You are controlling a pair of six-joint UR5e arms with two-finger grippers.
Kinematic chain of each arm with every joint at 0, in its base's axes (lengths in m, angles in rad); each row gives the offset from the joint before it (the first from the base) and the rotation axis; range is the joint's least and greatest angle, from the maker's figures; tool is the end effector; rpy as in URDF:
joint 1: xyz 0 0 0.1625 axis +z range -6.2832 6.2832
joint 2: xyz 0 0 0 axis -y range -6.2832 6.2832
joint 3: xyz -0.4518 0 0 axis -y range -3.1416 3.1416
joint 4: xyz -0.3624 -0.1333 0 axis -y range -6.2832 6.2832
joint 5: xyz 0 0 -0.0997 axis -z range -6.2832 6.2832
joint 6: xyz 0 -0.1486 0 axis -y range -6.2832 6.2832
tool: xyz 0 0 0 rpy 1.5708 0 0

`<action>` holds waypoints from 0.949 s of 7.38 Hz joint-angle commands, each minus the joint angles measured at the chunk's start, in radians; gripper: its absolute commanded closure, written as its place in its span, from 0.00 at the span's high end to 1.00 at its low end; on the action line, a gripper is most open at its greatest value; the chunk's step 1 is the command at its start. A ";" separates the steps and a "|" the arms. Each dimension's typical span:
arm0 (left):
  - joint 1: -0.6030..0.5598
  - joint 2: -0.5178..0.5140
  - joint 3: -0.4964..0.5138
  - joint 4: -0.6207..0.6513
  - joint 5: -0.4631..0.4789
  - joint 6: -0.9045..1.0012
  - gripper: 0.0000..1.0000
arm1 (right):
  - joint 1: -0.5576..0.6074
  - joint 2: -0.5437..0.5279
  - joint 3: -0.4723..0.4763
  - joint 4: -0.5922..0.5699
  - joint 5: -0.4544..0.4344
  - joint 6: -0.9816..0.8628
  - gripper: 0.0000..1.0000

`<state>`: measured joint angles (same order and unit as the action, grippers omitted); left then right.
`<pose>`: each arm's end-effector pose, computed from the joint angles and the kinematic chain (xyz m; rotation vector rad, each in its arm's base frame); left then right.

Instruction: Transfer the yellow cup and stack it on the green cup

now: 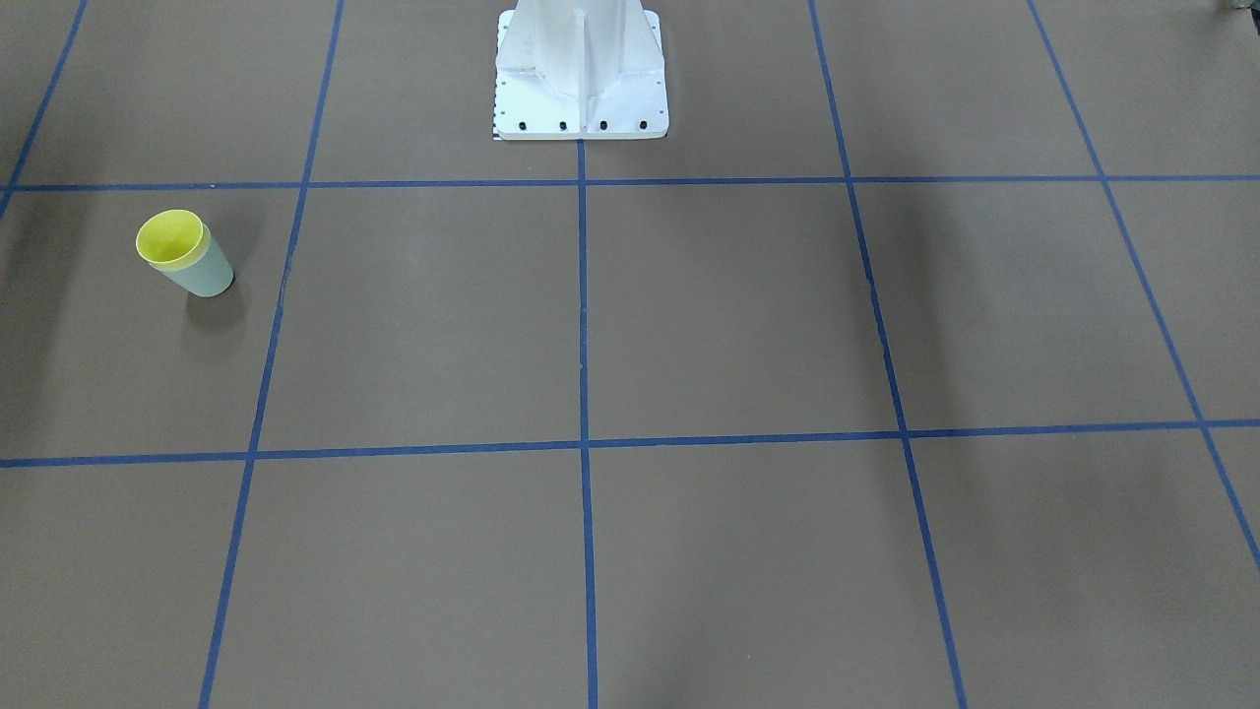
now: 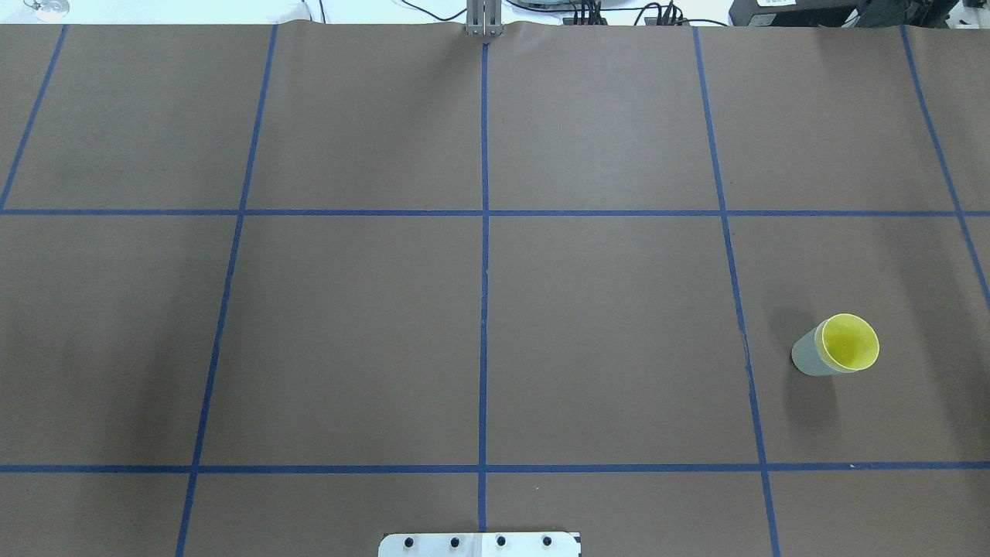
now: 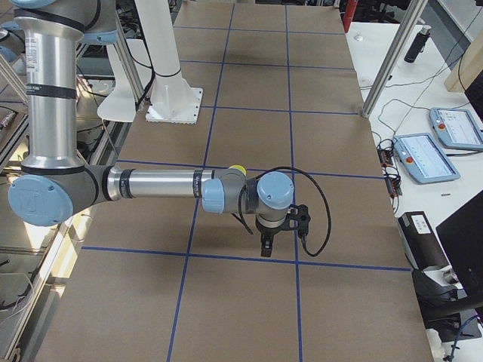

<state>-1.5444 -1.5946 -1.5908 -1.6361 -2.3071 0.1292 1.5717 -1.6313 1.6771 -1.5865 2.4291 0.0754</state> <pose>-0.0207 -0.4846 0.6969 0.1420 0.7303 0.1885 0.0212 -0.4373 0.6910 -0.0038 -0.8588 0.0586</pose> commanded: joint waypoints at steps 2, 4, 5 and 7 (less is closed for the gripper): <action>-0.057 0.008 -0.006 -0.001 -0.031 0.001 1.00 | 0.004 0.001 0.003 0.003 0.012 0.010 1.00; -0.079 0.008 -0.015 -0.002 -0.031 0.001 1.00 | 0.004 0.001 0.003 0.003 0.012 0.010 1.00; -0.083 0.010 -0.015 -0.004 -0.031 0.003 1.00 | 0.004 0.001 0.003 0.003 0.012 0.010 1.00; -0.083 0.012 -0.015 -0.004 -0.031 0.003 1.00 | 0.004 0.001 -0.007 0.029 0.010 0.015 1.00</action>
<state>-1.6265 -1.5844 -1.6050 -1.6389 -2.3371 0.1317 1.5754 -1.6306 1.6743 -1.5685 2.4396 0.0876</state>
